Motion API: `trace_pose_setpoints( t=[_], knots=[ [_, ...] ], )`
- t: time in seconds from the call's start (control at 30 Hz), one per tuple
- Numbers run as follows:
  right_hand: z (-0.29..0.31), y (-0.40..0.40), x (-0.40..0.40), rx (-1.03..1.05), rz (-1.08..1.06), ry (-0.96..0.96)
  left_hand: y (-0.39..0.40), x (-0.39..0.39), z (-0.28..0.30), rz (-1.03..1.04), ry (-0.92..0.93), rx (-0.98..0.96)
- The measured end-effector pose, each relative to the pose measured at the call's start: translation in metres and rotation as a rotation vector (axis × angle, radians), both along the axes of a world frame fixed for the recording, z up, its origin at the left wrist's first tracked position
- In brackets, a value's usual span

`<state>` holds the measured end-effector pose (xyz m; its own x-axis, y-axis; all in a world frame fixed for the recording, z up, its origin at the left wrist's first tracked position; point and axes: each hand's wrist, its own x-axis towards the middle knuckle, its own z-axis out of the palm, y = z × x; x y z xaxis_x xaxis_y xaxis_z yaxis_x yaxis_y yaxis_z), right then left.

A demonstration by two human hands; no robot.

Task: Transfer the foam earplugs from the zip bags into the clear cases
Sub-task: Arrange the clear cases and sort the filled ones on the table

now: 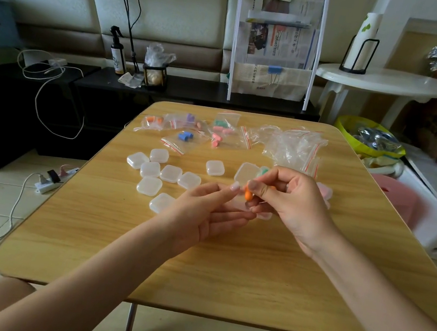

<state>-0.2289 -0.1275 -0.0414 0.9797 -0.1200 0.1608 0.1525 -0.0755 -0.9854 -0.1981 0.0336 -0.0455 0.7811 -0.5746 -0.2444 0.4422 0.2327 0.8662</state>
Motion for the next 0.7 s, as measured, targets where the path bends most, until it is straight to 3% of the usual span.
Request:
trace_pose_setpoints(
  t=[0.47, 0.7],
  knots=[
    [-0.008, 0.0, 0.003, -0.242, -0.131, -0.125, 0.001, 0.001, -0.003, -0.117, -0.053, -0.02],
    [-0.009, 0.001, 0.002, -0.323, -0.039, -0.101, -0.001, -0.002, -0.005, -0.03, -0.109, 0.133]
  ],
)
